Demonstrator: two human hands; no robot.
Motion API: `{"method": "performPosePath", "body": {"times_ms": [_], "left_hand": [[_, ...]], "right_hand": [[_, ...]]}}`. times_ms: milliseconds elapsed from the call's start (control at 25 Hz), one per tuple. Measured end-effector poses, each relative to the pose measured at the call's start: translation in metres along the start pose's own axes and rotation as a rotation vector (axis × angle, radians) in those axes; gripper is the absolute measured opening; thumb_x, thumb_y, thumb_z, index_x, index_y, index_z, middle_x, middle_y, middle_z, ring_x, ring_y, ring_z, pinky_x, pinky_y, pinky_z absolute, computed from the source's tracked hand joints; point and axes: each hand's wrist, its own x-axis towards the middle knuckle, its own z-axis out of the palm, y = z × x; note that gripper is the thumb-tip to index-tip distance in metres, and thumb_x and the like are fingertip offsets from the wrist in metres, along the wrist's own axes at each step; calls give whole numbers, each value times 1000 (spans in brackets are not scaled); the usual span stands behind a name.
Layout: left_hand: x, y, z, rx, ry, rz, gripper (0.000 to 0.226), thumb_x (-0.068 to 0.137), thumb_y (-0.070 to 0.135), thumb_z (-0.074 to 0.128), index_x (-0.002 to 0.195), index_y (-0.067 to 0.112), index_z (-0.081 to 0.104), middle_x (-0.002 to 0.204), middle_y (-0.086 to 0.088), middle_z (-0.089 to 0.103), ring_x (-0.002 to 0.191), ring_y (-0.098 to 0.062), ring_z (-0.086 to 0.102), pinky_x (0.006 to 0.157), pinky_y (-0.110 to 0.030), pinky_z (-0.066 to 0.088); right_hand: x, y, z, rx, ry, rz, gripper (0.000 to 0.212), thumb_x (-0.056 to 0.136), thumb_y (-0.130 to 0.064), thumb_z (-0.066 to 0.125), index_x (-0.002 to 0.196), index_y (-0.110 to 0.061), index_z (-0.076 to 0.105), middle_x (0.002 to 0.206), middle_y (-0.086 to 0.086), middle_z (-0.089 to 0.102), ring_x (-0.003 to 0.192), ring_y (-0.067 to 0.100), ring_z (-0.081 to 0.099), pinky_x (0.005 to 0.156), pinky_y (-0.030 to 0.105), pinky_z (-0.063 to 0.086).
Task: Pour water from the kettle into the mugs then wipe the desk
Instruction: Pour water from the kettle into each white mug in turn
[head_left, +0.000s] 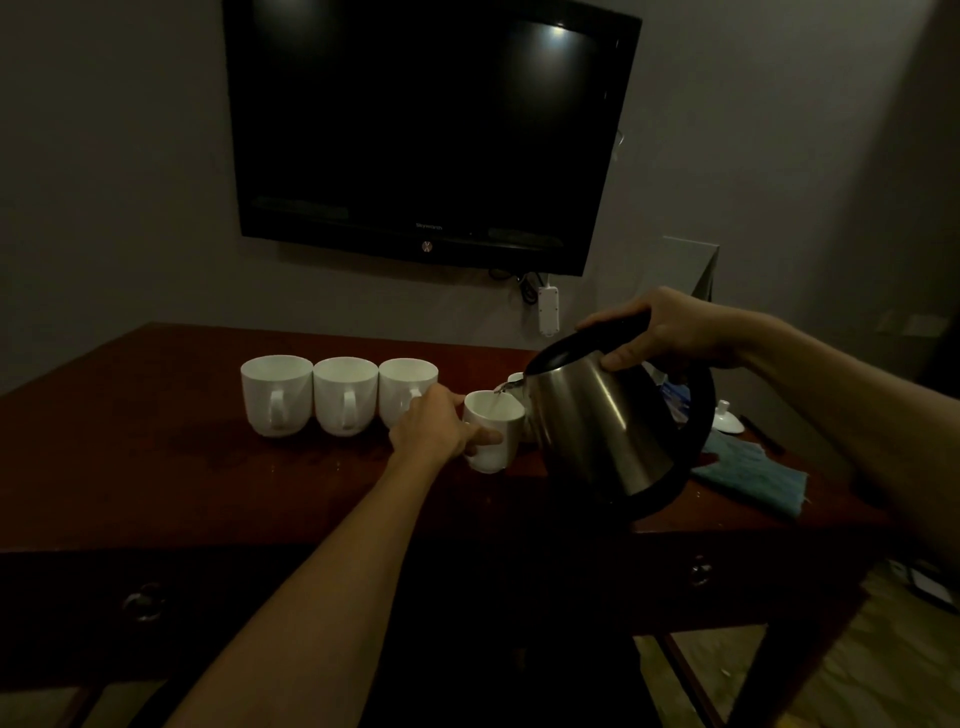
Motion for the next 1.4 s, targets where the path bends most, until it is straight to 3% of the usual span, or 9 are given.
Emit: {"method": "performPosePath", "body": {"times_ms": [400, 600, 800, 1280, 1400], "left_hand": [[1, -1, 1, 10, 9, 10, 55, 76, 46, 82, 125, 29, 65, 83, 6, 73, 91, -12, 66, 70, -33, 43], [0, -1, 1, 5, 24, 10, 55, 75, 47, 83, 123, 28, 65, 80, 8, 72, 87, -9, 64, 61, -29, 39], [3, -1, 1, 15, 8, 7, 54, 76, 46, 82, 124, 30, 65, 82, 7, 73, 92, -12, 66, 74, -34, 47], [3, -3, 2, 13, 6, 25, 50, 76, 46, 81, 122, 30, 66, 80, 9, 72, 85, -9, 63, 64, -30, 40], [3, -2, 1, 23, 9, 18, 51, 77, 46, 81, 123, 30, 66, 79, 10, 70, 83, -9, 61, 69, -31, 42]], "right_hand": [[1, 1, 0, -13, -12, 1, 53, 88, -11, 68, 137, -24, 55, 99, 3, 62, 53, -3, 62, 46, 12, 46], [3, 2, -1, -32, -20, 5, 52, 87, -15, 69, 135, -30, 55, 103, 3, 62, 52, -2, 62, 47, 13, 46], [3, 0, 0, -21, -9, 12, 54, 88, -13, 68, 138, -26, 54, 98, 0, 61, 52, -5, 61, 46, 11, 45], [3, -2, 0, -9, -2, 20, 52, 88, -12, 69, 137, -24, 56, 91, 0, 61, 46, -5, 59, 44, 11, 45], [5, -1, -1, -13, -7, 17, 52, 87, -13, 69, 136, -25, 56, 96, 2, 62, 49, -4, 61, 45, 11, 45]]}}
